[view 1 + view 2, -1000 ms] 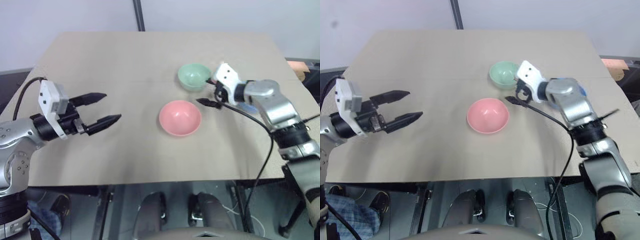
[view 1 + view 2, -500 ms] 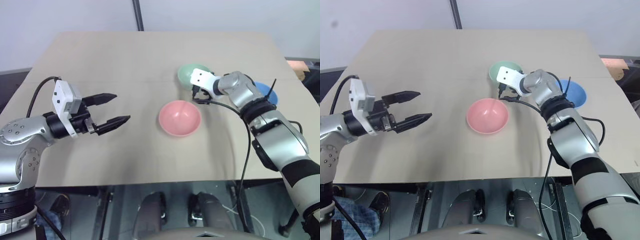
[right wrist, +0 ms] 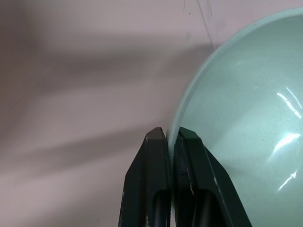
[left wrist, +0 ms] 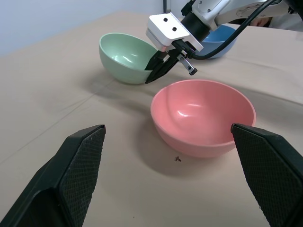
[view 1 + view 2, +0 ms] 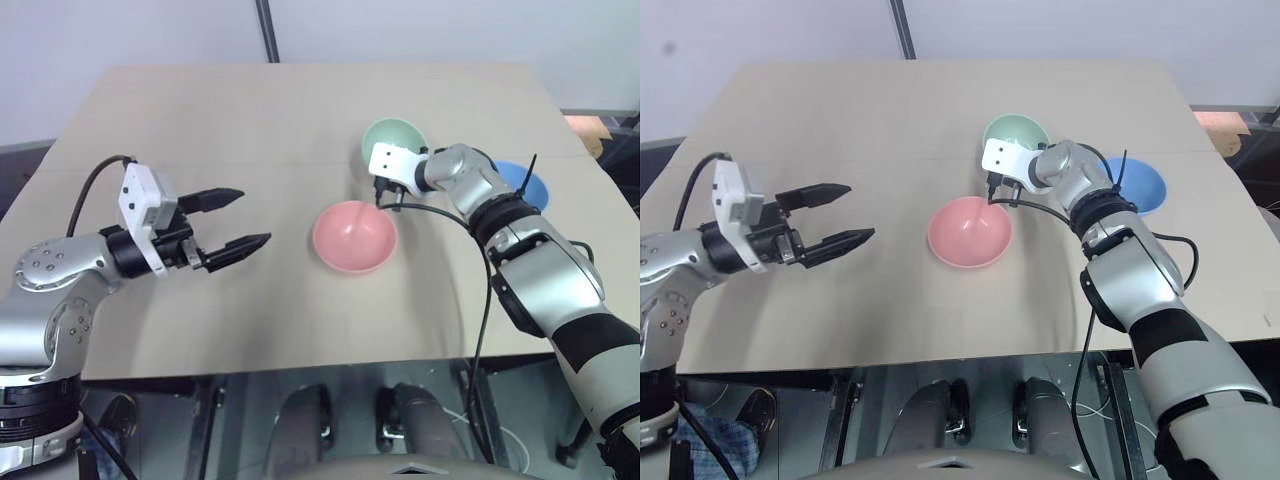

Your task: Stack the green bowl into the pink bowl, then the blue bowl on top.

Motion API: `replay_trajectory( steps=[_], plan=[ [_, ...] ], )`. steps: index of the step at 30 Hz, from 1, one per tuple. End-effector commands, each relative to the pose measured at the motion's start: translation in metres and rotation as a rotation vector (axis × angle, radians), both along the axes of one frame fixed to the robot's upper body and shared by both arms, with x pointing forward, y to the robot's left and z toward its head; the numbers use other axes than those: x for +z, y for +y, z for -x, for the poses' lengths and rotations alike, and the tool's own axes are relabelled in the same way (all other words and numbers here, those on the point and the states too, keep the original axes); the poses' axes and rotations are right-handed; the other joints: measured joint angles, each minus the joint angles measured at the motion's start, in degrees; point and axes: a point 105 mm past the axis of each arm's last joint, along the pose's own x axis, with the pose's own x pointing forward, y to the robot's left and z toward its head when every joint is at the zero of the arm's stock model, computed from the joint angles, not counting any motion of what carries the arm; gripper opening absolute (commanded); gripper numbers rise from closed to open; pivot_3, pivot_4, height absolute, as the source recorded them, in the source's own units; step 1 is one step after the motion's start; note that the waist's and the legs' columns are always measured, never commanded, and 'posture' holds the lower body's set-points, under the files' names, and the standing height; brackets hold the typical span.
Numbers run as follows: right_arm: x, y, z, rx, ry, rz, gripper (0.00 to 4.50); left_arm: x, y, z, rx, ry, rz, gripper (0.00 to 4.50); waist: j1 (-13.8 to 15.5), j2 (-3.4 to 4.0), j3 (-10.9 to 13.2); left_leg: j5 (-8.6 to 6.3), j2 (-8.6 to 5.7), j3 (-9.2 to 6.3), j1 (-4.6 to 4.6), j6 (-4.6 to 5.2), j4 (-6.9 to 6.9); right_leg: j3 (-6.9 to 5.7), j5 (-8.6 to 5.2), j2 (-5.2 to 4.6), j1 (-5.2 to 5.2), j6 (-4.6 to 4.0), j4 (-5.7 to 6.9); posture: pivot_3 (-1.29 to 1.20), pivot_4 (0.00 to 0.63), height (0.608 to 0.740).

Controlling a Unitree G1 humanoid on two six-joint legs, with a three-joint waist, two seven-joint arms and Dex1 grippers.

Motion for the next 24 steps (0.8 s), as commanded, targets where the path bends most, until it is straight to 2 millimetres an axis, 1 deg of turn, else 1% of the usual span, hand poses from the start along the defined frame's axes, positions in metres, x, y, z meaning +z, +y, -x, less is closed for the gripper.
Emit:
replay_trajectory(
  steps=[1, 4, 7, 9, 13, 18, 21, 24],
  plan=[
    [0.048, 0.022, 0.007, 0.142, -0.095, -0.100, 0.06, 0.010, -0.006, 0.002, -0.020, -0.054, -0.004, 4.50, 0.00, 0.01, 0.01, 0.00, 0.00, 0.00, 0.00, 0.00, 0.00, 0.00, 0.00, 0.00, 0.00, 0.00, 0.00, 0.00, 0.150, 0.740],
    [0.060, 0.026, 0.025, 0.258, -0.072, -0.118, 0.06, 0.010, -0.007, 0.002, -0.027, -0.054, -0.005, 4.50, 0.04, 0.06, 0.05, 0.00, 0.00, 0.00, 0.00, 0.00, -0.02, 0.00, 0.00, 0.00, -0.01, 0.00, -0.01, 0.00, 0.150, 0.740],
    [0.061, 0.022, 0.051, 0.358, -0.060, -0.043, 0.06, 0.008, -0.007, 0.002, -0.032, -0.052, -0.011, 4.50, 0.41, 0.04, 0.05, 0.00, 0.00, -0.02, 0.00, 0.00, -0.05, 0.00, 0.00, 0.00, 0.00, 0.00, -0.04, 0.00, 0.150, 0.740],
    [0.060, 0.019, 0.070, 0.393, -0.058, 0.005, 0.06, 0.006, -0.008, 0.003, -0.037, -0.047, -0.011, 4.50, 0.60, 0.05, 0.05, 0.00, 0.00, -0.05, -0.02, 0.00, -0.06, -0.03, 0.00, -0.01, 0.02, 0.00, -0.10, 0.00, 0.150, 0.740],
    [0.050, 0.011, 0.110, 0.457, -0.040, 0.088, 0.06, 0.004, -0.010, 0.001, -0.049, -0.042, -0.010, 4.50, 1.06, 0.06, 0.06, -0.01, -0.01, -0.06, -0.06, 0.00, -0.06, -0.04, -0.01, -0.02, -0.01, 0.01, -0.11, 0.00, 0.150, 0.740],
    [0.036, 0.004, 0.149, 0.528, -0.003, 0.168, 0.06, 0.002, -0.012, -0.001, -0.062, -0.036, -0.012, 4.50, 1.10, 0.06, 0.06, 0.00, 0.02, -0.06, 0.00, -0.01, -0.06, -0.04, -0.08, 0.04, -0.02, 0.12, -0.06, 0.00, 0.150, 0.740],
    [0.031, 0.007, 0.167, 0.565, 0.010, 0.193, 0.06, 0.002, -0.013, -0.004, -0.076, -0.032, -0.016, 4.50, 1.46, 0.05, 0.05, 0.00, 0.02, -0.06, 0.00, -0.01, -0.04, -0.05, -0.13, 0.04, -0.02, 0.21, -0.06, 0.00, 0.150, 0.740],
    [0.030, 0.015, 0.175, 0.580, 0.002, 0.180, 0.06, 0.001, -0.015, -0.007, -0.092, -0.030, -0.022, 4.50, 1.48, 0.05, 0.05, 0.00, 0.02, -0.08, 0.00, -0.01, -0.03, -0.06, -0.14, 0.06, -0.02, 0.21, -0.07, 0.00, 0.150, 0.740]
  ],
)
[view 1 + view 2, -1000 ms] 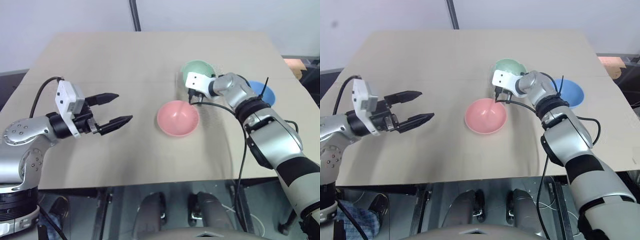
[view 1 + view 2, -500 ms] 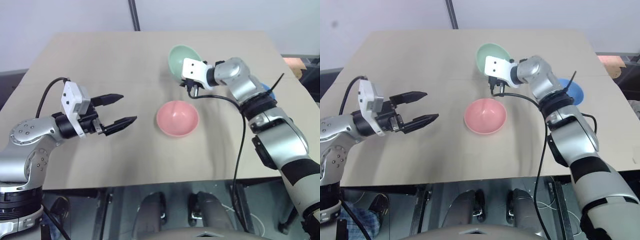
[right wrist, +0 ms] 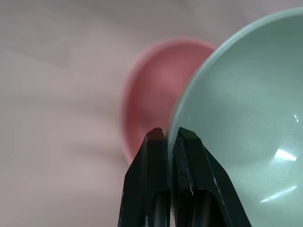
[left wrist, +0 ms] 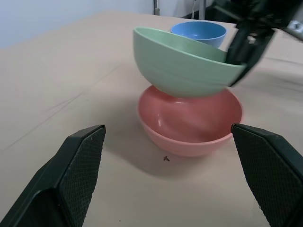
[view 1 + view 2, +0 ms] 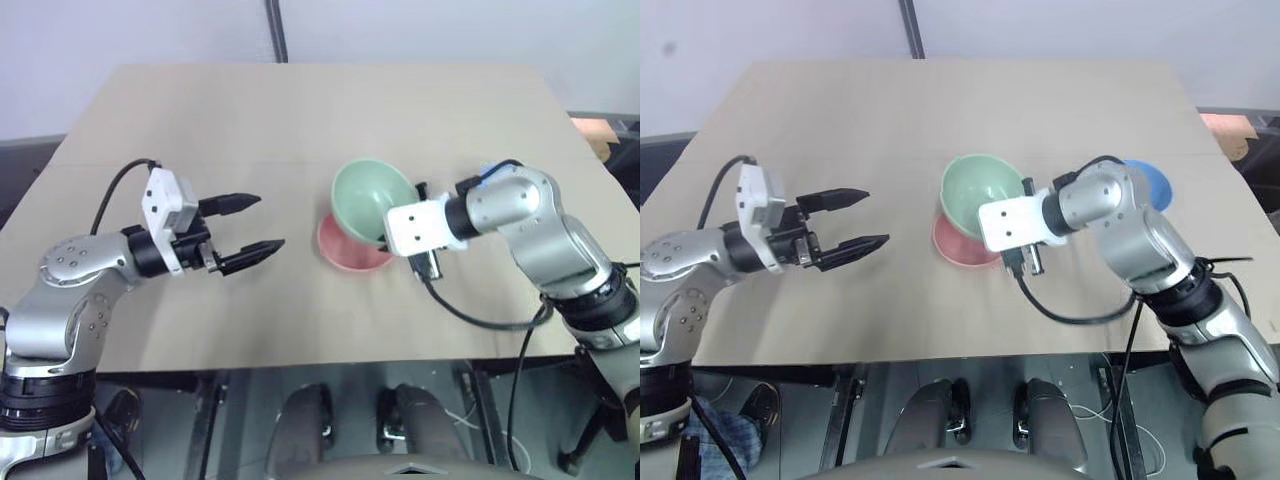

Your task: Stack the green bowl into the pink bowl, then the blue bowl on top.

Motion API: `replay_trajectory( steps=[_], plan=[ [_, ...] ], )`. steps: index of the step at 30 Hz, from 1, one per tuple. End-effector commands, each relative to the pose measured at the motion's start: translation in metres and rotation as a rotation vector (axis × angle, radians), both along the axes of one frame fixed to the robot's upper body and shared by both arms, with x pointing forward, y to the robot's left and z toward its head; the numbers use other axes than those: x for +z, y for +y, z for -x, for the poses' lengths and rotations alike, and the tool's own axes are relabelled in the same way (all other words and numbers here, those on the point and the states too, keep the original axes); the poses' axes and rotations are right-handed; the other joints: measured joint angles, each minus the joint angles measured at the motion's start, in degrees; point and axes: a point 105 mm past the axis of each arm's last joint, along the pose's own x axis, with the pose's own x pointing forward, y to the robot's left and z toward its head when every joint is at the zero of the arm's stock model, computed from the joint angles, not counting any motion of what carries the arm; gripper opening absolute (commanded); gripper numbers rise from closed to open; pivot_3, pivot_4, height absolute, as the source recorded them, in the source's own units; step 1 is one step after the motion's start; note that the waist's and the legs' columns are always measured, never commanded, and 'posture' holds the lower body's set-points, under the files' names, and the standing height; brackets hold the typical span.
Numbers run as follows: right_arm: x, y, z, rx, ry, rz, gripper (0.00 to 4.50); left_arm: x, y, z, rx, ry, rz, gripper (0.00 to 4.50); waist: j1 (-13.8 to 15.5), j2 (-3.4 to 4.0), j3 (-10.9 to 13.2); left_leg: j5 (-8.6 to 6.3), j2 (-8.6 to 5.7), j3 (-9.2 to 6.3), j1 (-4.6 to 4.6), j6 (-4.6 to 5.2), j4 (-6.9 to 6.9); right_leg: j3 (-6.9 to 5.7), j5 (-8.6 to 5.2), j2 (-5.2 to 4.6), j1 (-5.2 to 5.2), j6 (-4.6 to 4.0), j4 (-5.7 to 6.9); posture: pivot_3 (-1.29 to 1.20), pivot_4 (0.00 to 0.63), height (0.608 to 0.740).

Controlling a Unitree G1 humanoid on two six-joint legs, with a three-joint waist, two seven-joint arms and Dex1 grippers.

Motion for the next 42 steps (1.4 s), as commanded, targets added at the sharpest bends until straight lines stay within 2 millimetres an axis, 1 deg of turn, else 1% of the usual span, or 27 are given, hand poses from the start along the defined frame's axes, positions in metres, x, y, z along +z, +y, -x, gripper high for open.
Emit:
replay_trajectory(
  steps=[1, 2, 3, 7, 10, 12, 14, 17, 19, 20, 21, 24, 26, 27, 33, 35, 39, 42],
  plan=[
    [0.010, 0.011, 0.010, 0.030, -0.032, -0.038, 0.42, 0.007, -0.002, -0.002, -0.027, -0.038, -0.008, 4.50, -0.04, 0.00, 0.00, 0.00, 0.00, 0.01, 0.00, 0.00, 0.00, 0.01, 0.00, 0.00, 0.00, 0.01, 0.00, 0.00, 0.150, 0.740],
    [0.011, 0.013, 0.011, 0.031, -0.035, -0.047, 0.86, 0.007, -0.003, -0.002, -0.031, -0.038, -0.005, 4.50, -0.01, 0.00, 0.00, 0.00, 0.00, 0.01, 0.00, 0.00, 0.00, 0.01, 0.00, 0.00, 0.00, 0.01, 0.00, 0.00, 0.150, 0.740],
    [0.013, 0.016, 0.011, 0.028, -0.039, -0.062, 1.13, 0.007, -0.004, -0.003, -0.036, -0.037, -0.006, 4.50, 0.01, 0.00, 0.00, 0.00, 0.00, 0.00, 0.00, 0.00, 0.00, 0.00, -0.01, 0.00, 0.00, 0.01, 0.00, 0.00, 0.150, 0.740],
    [0.020, 0.022, 0.005, -0.019, -0.055, -0.113, 3.19, 0.007, -0.005, -0.004, -0.048, -0.036, -0.011, 4.50, -0.01, -0.01, 0.00, 0.00, -0.01, 0.01, -0.01, 0.00, 0.00, 0.01, 0.00, 0.00, 0.00, 0.01, 0.00, 0.00, 0.150, 0.740],
    [0.028, 0.018, -0.001, -0.065, -0.062, -0.140, 3.19, 0.008, -0.004, -0.006, -0.051, -0.039, -0.011, 4.50, 0.00, -0.01, 0.01, 0.00, -0.02, 0.00, -0.03, 0.00, 0.01, 0.00, -0.01, 0.00, 0.00, 0.01, -0.01, 0.00, 0.150, 0.740],
    [0.036, 0.011, -0.005, -0.110, -0.060, -0.168, 3.19, 0.008, -0.005, -0.005, -0.055, -0.040, -0.011, 4.50, 0.03, -0.01, 0.01, 0.00, -0.02, 0.00, -0.03, 0.00, 0.01, -0.01, -0.01, 0.00, 0.00, 0.01, -0.02, 0.00, 0.150, 0.740],
    [0.043, -0.001, -0.009, -0.160, -0.054, -0.184, 3.19, 0.009, -0.005, -0.005, -0.058, -0.040, -0.009, 4.50, 0.10, -0.01, 0.01, 0.00, -0.02, 0.00, -0.03, 0.00, 0.01, -0.01, -0.01, 0.00, 0.00, 0.01, -0.03, 0.00, 0.150, 0.740],
    [0.048, -0.030, -0.019, -0.283, -0.047, -0.201, 3.19, 0.011, -0.005, -0.004, -0.067, -0.040, 0.011, 4.50, 0.20, -0.02, 0.01, 0.00, -0.03, -0.01, -0.06, 0.01, 0.01, -0.02, -0.01, -0.01, 0.00, 0.01, -0.08, 0.00, 0.150, 0.740],
    [0.047, -0.054, -0.027, -0.383, -0.056, -0.194, 3.19, 0.013, -0.005, -0.003, -0.073, -0.039, 0.032, 4.50, 0.14, -0.02, 0.01, 0.00, -0.03, -0.01, -0.06, 0.01, 0.01, -0.02, -0.01, -0.01, 0.00, 0.01, -0.10, 0.00, 0.150, 0.740],
    [0.045, -0.068, -0.033, -0.449, -0.064, -0.188, 3.19, 0.013, -0.005, -0.003, -0.079, -0.038, 0.035, 4.50, 0.19, -0.04, 0.00, 0.00, -0.03, -0.01, -0.06, 0.01, 0.00, -0.02, -0.01, -0.01, 0.00, 0.01, -0.10, 0.00, 0.150, 0.740],
    [0.043, -0.086, -0.038, -0.523, -0.067, -0.179, 3.19, 0.014, -0.005, -0.002, -0.091, -0.036, 0.038, 4.50, 0.21, -0.03, 0.01, 0.00, -0.02, -0.02, -0.06, 0.01, 0.00, -0.03, -0.01, -0.01, 0.01, 0.01, -0.11, 0.00, 0.150, 0.740],
    [0.036, -0.119, -0.047, -0.667, -0.074, -0.161, 3.19, 0.016, -0.005, -0.001, -0.113, -0.033, 0.049, 4.50, 0.07, -0.03, 0.02, 0.00, -0.04, 0.00, -0.07, 0.01, 0.00, -0.01, -0.01, -0.03, 0.00, 0.02, -0.12, 0.00, 0.150, 0.740],
    [0.029, -0.138, -0.052, -0.760, -0.071, -0.152, 3.19, 0.019, -0.005, 0.000, -0.130, -0.034, 0.053, 4.50, -0.08, -0.03, 0.02, 0.00, -0.02, 0.01, -0.06, 0.01, -0.01, 0.00, -0.02, 0.00, -0.01, 0.03, -0.10, 0.00, 0.150, 0.740],
    [0.026, -0.144, -0.054, -0.789, -0.069, -0.149, 3.19, 0.021, -0.005, 0.000, -0.138, -0.035, 0.055, 4.50, -0.11, -0.02, 0.02, 0.00, 0.00, 0.01, -0.04, 0.00, -0.01, 0.00, -0.02, 0.03, -0.01, 0.03, -0.10, 0.00, 0.150, 0.740],
    [0.007, -0.173, -0.066, -0.914, -0.070, -0.105, 3.19, 0.028, -0.003, -0.002, -0.161, -0.052, 0.062, 4.50, -0.01, -0.03, 0.02, 0.00, 0.00, 0.03, -0.03, 0.00, -0.02, 0.03, -0.02, 0.03, -0.01, 0.04, -0.09, 0.00, 0.150, 0.740],
    [-0.001, -0.178, -0.070, -0.942, -0.045, -0.106, 3.19, 0.031, -0.003, -0.002, -0.168, -0.057, 0.067, 4.50, 0.02, -0.03, 0.02, 0.00, -0.01, 0.03, -0.04, 0.00, -0.02, 0.02, -0.02, 0.02, 0.00, 0.04, -0.12, 0.00, 0.150, 0.740],
    [-0.023, -0.191, -0.083, -0.989, -0.027, -0.083, 3.19, 0.034, -0.004, -0.002, -0.180, -0.066, 0.069, 4.50, 0.02, -0.03, 0.03, 0.00, -0.02, 0.03, -0.05, 0.00, -0.02, 0.03, -0.02, 0.02, 0.00, 0.04, -0.12, 0.00, 0.150, 0.740],
    [-0.031, -0.194, -0.089, -0.996, -0.024, -0.080, 3.19, 0.035, -0.004, -0.002, -0.181, -0.070, 0.066, 4.50, -0.01, -0.03, 0.03, 0.00, -0.02, 0.06, -0.05, 0.00, -0.02, 0.04, -0.02, 0.03, -0.01, 0.04, -0.12, 0.00, 0.150, 0.740]
  ],
)
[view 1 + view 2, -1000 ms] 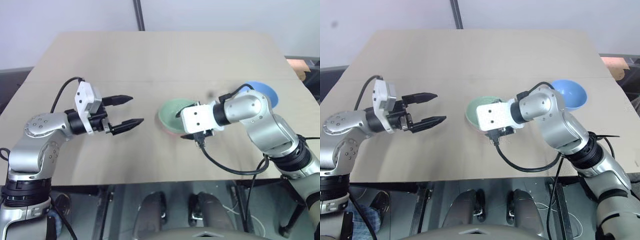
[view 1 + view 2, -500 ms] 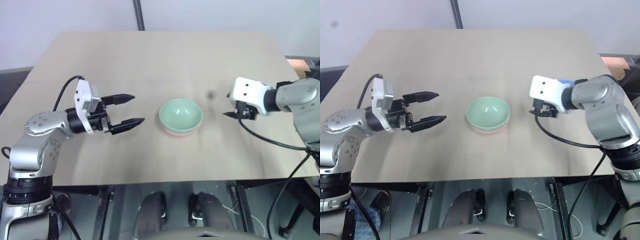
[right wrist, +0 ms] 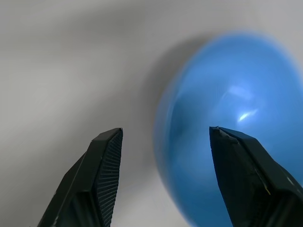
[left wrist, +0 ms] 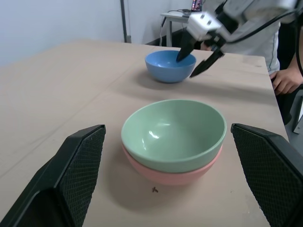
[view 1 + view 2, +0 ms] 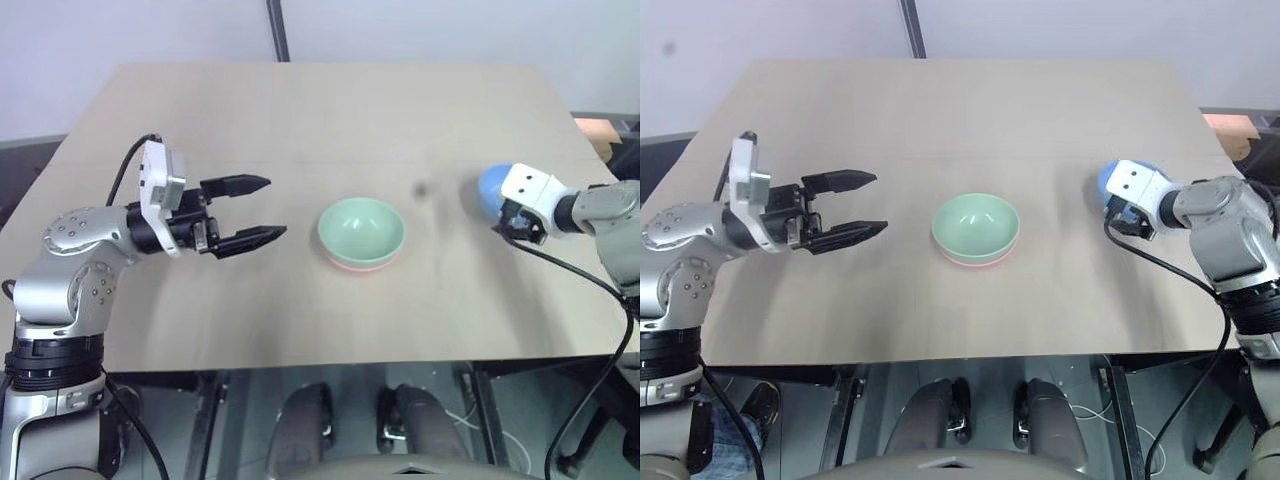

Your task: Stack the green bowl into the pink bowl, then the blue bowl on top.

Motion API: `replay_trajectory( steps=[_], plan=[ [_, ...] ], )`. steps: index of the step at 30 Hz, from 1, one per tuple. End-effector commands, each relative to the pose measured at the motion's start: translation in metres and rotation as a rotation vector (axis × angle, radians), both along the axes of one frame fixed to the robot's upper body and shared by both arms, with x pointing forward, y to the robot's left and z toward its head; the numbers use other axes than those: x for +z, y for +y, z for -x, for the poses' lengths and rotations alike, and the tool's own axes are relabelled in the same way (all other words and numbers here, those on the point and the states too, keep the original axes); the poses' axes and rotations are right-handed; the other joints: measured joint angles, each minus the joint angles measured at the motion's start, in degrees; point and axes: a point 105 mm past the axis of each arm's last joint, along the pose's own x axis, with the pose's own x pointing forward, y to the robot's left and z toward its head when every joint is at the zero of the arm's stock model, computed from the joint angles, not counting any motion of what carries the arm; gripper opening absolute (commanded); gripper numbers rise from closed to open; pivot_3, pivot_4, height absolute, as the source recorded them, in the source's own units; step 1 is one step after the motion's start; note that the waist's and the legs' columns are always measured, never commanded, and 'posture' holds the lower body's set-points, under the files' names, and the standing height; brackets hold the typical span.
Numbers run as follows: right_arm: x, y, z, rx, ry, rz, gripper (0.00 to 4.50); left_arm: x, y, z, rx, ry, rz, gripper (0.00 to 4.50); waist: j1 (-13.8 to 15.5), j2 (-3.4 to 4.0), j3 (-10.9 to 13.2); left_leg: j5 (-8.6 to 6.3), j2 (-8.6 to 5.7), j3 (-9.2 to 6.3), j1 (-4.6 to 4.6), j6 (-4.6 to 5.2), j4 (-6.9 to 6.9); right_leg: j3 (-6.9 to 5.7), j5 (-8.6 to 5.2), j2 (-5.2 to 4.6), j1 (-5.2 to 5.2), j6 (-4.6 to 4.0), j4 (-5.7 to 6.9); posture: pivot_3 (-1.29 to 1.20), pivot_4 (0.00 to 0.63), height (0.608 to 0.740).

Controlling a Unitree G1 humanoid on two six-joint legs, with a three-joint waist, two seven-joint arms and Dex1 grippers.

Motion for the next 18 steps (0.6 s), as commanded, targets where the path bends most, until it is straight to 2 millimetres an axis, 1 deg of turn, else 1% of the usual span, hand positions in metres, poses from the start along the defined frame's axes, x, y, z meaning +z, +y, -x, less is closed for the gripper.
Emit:
replay_trajectory(
  steps=[1, 2, 5, 6, 7, 8, 12, 15, 18],
  plan=[
    [0.005, -0.002, -0.009, 0.006, -0.048, 0.008, 2.69, 0.014, 0.003, 0.004, -0.003, -0.057, -0.001, 4.50, -0.02, 0.00, 0.00, 0.00, 0.00, 0.00, 0.00, 0.00, 0.00, 0.00, 0.00, 0.01, 0.00, 0.00, 0.00, 0.00, 0.150, 0.740],
    [0.002, -0.002, -0.010, 0.011, -0.043, 0.009, 2.57, 0.014, 0.003, 0.005, -0.004, -0.056, -0.002, 4.50, -0.06, 0.01, 0.01, 0.00, 0.00, 0.00, 0.00, 0.00, 0.00, 0.01, 0.00, 0.01, 0.00, 0.00, 0.00, 0.00, 0.150, 0.740],
    [-0.002, -0.001, -0.012, 0.021, -0.038, 0.010, 1.17, 0.014, 0.005, 0.007, -0.005, -0.054, -0.006, 4.50, -0.07, 0.02, 0.01, 0.00, 0.01, 0.02, 0.01, -0.01, 0.00, 0.03, 0.00, 0.02, 0.00, 0.00, 0.00, 0.00, 0.150, 0.740],
    [-0.003, -0.001, -0.013, 0.024, -0.038, 0.009, 0.58, 0.013, 0.005, 0.008, -0.005, -0.054, -0.008, 4.50, -0.07, 0.02, 0.01, 0.00, 0.01, 0.02, 0.01, -0.01, 0.00, 0.03, 0.00, 0.02, 0.00, 0.00, 0.01, 0.00, 0.150, 0.740],
    [-0.003, 0.000, -0.013, 0.029, -0.038, 0.007, 0.22, 0.013, 0.005, 0.009, -0.004, -0.052, -0.010, 4.50, -0.06, 0.00, 0.00, 0.01, 0.01, 0.02, 0.01, -0.01, 0.01, 0.04, 0.00, 0.01, 0.00, 0.00, 0.02, 0.00, 0.150, 0.740],
    [-0.003, 0.001, -0.014, 0.032, -0.038, 0.006, 0.07, 0.013, 0.006, 0.009, -0.003, -0.051, -0.011, 4.50, -0.04, -0.01, -0.01, 0.01, 0.02, 0.02, 0.04, -0.01, 0.01, 0.04, 0.00, 0.02, 0.02, 0.00, 0.02, 0.00, 0.150, 0.740],
    [-0.001, 0.005, -0.014, 0.060, -0.046, 0.004, 0.07, 0.011, 0.007, 0.010, 0.004, -0.050, -0.014, 4.50, 0.00, -0.01, 0.00, 0.00, 0.01, 0.02, 0.04, -0.01, 0.01, 0.05, 0.00, 0.00, 0.02, 0.00, 0.02, 0.00, 0.150, 0.740],
    [0.008, 0.014, -0.014, 0.099, -0.068, -0.002, 0.07, 0.010, 0.007, 0.011, 0.007, -0.050, -0.014, 4.50, -0.02, 0.00, 0.00, 0.01, 0.01, 0.03, 0.04, -0.01, 0.01, 0.04, 0.00, 0.00, 0.02, 0.00, 0.02, 0.00, 0.150, 0.740],
    [0.037, 0.052, -0.007, 0.266, -0.139, -0.017, 0.07, 0.009, 0.009, 0.010, 0.009, -0.046, -0.019, 4.50, -0.24, 0.04, 0.03, 0.01, 0.02, 0.03, 0.04, -0.01, 0.01, 0.06, 0.00, 0.02, 0.00, 0.00, 0.04, 0.00, 0.150, 0.740]
  ],
)
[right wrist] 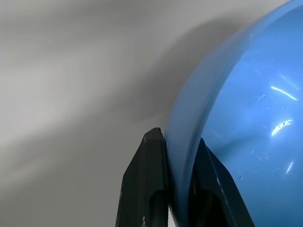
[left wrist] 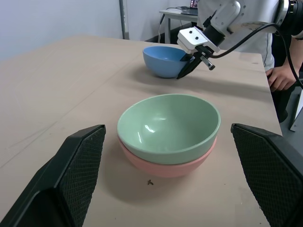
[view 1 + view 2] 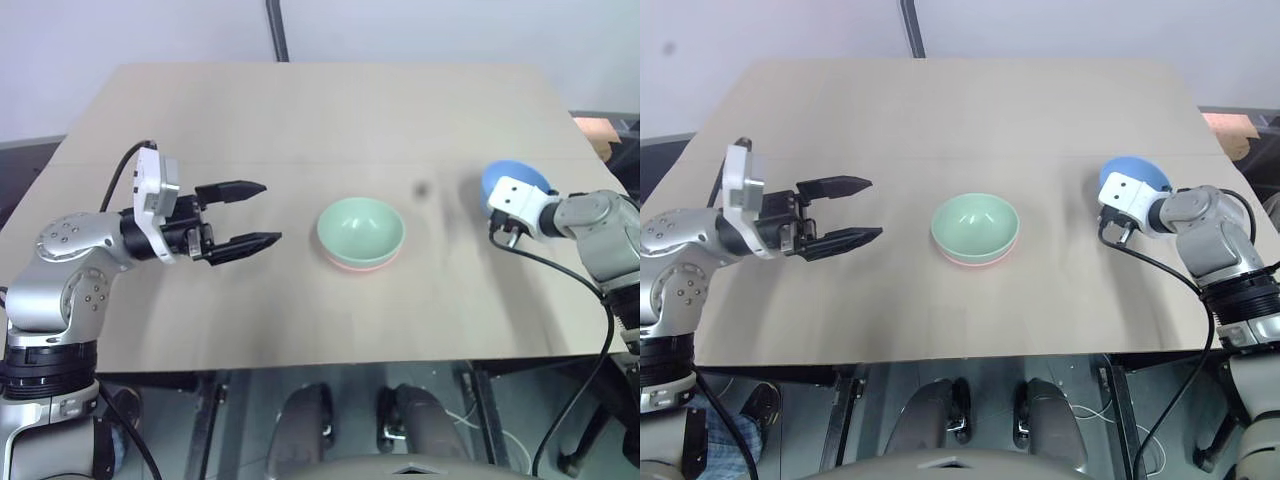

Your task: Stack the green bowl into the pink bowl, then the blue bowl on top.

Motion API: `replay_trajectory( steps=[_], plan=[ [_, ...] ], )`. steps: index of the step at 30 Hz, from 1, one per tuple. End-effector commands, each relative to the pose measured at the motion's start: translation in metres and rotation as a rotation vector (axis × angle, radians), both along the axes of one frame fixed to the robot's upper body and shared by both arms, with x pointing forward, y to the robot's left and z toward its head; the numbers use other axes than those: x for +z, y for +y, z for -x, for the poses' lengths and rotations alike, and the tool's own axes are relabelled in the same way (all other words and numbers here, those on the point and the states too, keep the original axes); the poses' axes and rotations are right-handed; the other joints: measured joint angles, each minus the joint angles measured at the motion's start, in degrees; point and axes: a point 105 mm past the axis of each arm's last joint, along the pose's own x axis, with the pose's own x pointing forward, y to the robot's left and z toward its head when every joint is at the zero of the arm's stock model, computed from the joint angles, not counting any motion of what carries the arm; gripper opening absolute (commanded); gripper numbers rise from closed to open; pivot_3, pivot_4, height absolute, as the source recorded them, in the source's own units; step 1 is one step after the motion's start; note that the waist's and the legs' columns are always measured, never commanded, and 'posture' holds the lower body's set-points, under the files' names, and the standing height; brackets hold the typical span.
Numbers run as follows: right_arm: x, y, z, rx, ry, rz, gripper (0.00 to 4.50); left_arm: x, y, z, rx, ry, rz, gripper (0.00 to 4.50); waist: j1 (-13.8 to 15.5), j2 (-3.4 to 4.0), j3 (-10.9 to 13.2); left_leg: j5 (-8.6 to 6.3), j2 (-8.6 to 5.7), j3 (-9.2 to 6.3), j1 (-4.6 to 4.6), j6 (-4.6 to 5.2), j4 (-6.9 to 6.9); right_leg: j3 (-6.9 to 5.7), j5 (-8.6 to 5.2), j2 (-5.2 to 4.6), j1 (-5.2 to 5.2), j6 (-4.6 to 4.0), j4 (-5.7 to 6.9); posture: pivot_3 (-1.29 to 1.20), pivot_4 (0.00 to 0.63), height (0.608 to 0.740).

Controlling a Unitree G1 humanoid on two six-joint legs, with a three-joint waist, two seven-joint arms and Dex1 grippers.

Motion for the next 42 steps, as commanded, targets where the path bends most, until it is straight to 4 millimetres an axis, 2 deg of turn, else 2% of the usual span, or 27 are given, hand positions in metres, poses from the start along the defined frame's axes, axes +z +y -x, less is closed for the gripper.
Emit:
replay_trajectory(
  steps=[1, 5, 9, 13, 18, 20, 21, 22, 23, 28, 32, 37, 40, 42],
  plan=[
    [0.055, 0.055, 0.010, 0.257, -0.149, -0.025, 0.07, 0.012, 0.003, 0.005, -0.002, -0.058, -0.016, 4.50, -0.31, 0.04, 0.03, 0.00, 0.01, 0.01, 0.00, 0.00, 0.00, 0.01, 0.00, 0.02, -0.01, 0.00, 0.01, 0.00, 0.150, 0.740],
    [0.085, 0.118, 0.042, 0.530, -0.217, -0.045, 0.07, 0.010, 0.003, 0.004, -0.003, -0.057, -0.020, 4.50, -0.32, 0.07, 0.04, 0.02, 0.05, 0.03, -0.02, -0.04, -0.02, 0.05, 0.00, 0.07, -0.08, 0.00, 0.02, 0.00, 0.150, 0.740],
    [0.097, 0.161, 0.071, 0.713, -0.253, -0.047, 0.07, 0.009, 0.003, 0.002, -0.008, -0.055, -0.023, 4.50, 0.27, 0.04, 0.02, 0.02, 0.06, 0.02, -0.03, -0.05, -0.02, 0.02, 0.00, 0.07, -0.07, 0.00, 0.00, 0.00, 0.150, 0.740],
    [0.100, 0.188, 0.089, 0.828, -0.271, -0.039, 0.07, 0.008, 0.003, 0.000, -0.014, -0.053, -0.028, 4.50, 0.49, 0.02, 0.02, 0.00, -0.03, -0.05, -0.09, 0.00, 0.07, -0.07, 0.00, -0.05, -0.03, 0.00, -0.01, 0.00, 0.150, 0.740],
    [0.097, 0.204, 0.097, 0.889, -0.275, -0.034, 0.07, 0.007, 0.002, -0.002, -0.023, -0.053, -0.028, 4.50, 0.21, 0.02, 0.02, 0.00, -0.01, -0.08, -0.09, 0.00, 0.06, -0.09, 0.00, 0.00, -0.04, -0.01, 0.03, 0.00, 0.150, 0.740],
    [0.098, 0.211, 0.099, 0.909, -0.293, -0.045, 0.92, 0.007, 0.001, -0.002, -0.030, -0.051, -0.029, 4.50, 0.11, 0.02, 0.02, 0.01, 0.00, -0.07, -0.09, -0.01, 0.06, -0.08, 0.00, 0.01, -0.05, -0.01, 0.03, 0.00, 0.150, 0.740],
    [0.101, 0.213, 0.097, 0.899, -0.305, -0.058, 1.14, 0.007, 0.001, -0.002, -0.032, -0.050, -0.029, 4.50, 0.04, 0.02, 0.02, 0.01, 0.00, -0.07, -0.09, -0.01, 0.06, -0.08, 0.00, 0.01, -0.05, -0.01, 0.03, 0.00, 0.150, 0.740],
    [0.104, 0.214, 0.095, 0.881, -0.314, -0.073, 1.71, 0.007, 0.001, -0.002, -0.032, -0.050, -0.029, 4.50, 0.00, 0.03, 0.02, 0.01, 0.00, -0.06, -0.09, -0.01, 0.06, -0.07, 0.00, 0.01, -0.05, -0.01, 0.03, 0.00, 0.150, 0.740],
    [0.107, 0.214, 0.094, 0.871, -0.318, -0.078, 2.09, 0.007, 0.001, -0.002, -0.031, -0.050, -0.029, 4.50, 0.00, 0.03, 0.02, 0.01, 0.00, -0.06, -0.09, -0.01, 0.06, -0.07, 0.00, 0.01, -0.05, -0.01, 0.04, 0.00, 0.150, 0.740],
    [0.127, 0.197, 0.086, 0.796, -0.327, -0.121, 2.09, 0.005, 0.002, -0.001, -0.020, -0.049, -0.031, 4.50, 0.22, 0.02, 0.02, 0.01, -0.02, -0.07, -0.09, -0.01, 0.07, -0.09, 0.00, -0.01, -0.04, -0.01, 0.04, 0.00, 0.150, 0.740],
    [0.136, 0.183, 0.087, 0.739, -0.280, -0.208, 2.09, 0.004, 0.003, -0.001, -0.012, -0.048, -0.037, 4.50, 0.16, 0.02, 0.02, 0.01, -0.02, -0.08, -0.09, 0.00, 0.06, -0.09, 0.01, -0.01, -0.04, -0.02, 0.03, 0.00, 0.150, 0.740],
    [0.126, 0.129, 0.080, 0.544, -0.166, -0.393, 2.09, -0.001, 0.007, -0.001, 0.011, -0.041, -0.051, 4.50, 0.42, -0.07, -0.02, 0.00, -0.01, -0.11, -0.09, 0.00, 0.04, -0.12, 0.05, -0.01, -0.01, -0.09, -0.02, 0.00, 0.150, 0.740],
    [0.125, 0.103, 0.077, 0.471, -0.232, -0.451, 2.09, -0.003, 0.010, -0.001, 0.034, -0.039, -0.063, 4.50, 0.32, -0.06, -0.01, 0.00, -0.04, -0.11, -0.09, 0.01, 0.04, -0.12, 0.09, -0.05, 0.02, -0.16, -0.05, 0.00, 0.150, 0.740],
    [0.117, 0.079, 0.074, 0.358, -0.195, -0.523, 2.09, -0.005, 0.012, -0.001, 0.053, -0.036, -0.064, 4.50, 0.17, -0.03, 0.01, 0.00, -0.02, -0.12, -0.08, 0.00, 0.02, -0.12, 0.01, -0.03, 0.00, -0.01, -0.01, 0.00, 0.150, 0.740]
  ],
)
